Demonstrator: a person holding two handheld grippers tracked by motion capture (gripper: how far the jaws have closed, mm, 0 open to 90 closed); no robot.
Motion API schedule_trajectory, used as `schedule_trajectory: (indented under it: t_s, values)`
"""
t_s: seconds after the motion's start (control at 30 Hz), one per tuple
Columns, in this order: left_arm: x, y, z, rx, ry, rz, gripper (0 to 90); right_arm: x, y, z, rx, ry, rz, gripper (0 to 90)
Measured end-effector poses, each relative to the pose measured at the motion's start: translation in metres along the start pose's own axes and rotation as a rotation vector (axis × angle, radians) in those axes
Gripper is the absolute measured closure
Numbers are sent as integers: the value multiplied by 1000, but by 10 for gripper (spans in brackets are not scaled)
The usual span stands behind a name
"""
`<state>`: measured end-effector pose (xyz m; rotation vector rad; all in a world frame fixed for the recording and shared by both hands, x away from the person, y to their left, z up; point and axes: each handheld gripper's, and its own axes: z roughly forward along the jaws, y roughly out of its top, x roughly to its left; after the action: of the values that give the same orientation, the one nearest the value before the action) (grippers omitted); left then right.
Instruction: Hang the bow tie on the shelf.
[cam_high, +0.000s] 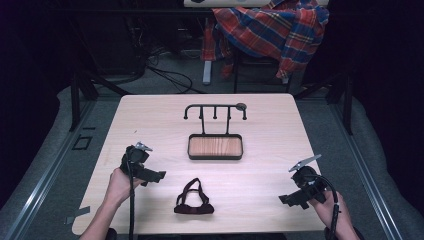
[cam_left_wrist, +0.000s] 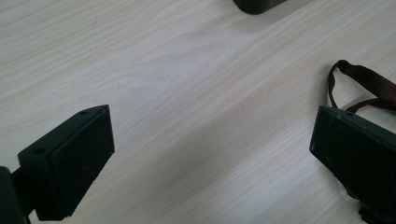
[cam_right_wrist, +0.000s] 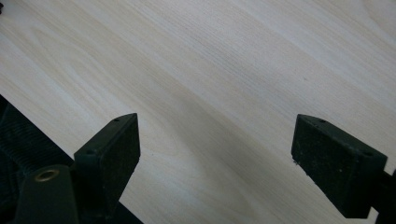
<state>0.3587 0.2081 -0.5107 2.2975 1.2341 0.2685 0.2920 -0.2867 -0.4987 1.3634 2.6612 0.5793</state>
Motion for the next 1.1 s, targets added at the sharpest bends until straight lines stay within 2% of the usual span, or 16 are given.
schedule_trajectory:
  t_s: [0.33, 0.53, 0.83, 0.97, 1.1]
  values:
    - [-21, 8, 10, 17, -20, 64, 1, 2, 2, 2, 6, -1, -7, 153]
    - [-37, 14, 21, 46, -34, 125, 1, 2, 2, 3, 4, 7, -6, 153]
    - [-49, 18, 31, 75, -67, 196, 4, 2, 2, 3, 15, 1, -9, 153]
    - [-61, 20, 38, 97, -80, 244, 29, 2, 3, 4, 16, 3, -8, 153]
    - [-67, 22, 43, 112, -89, 270, 74, 2, 2, 4, 14, 5, 0, 153]
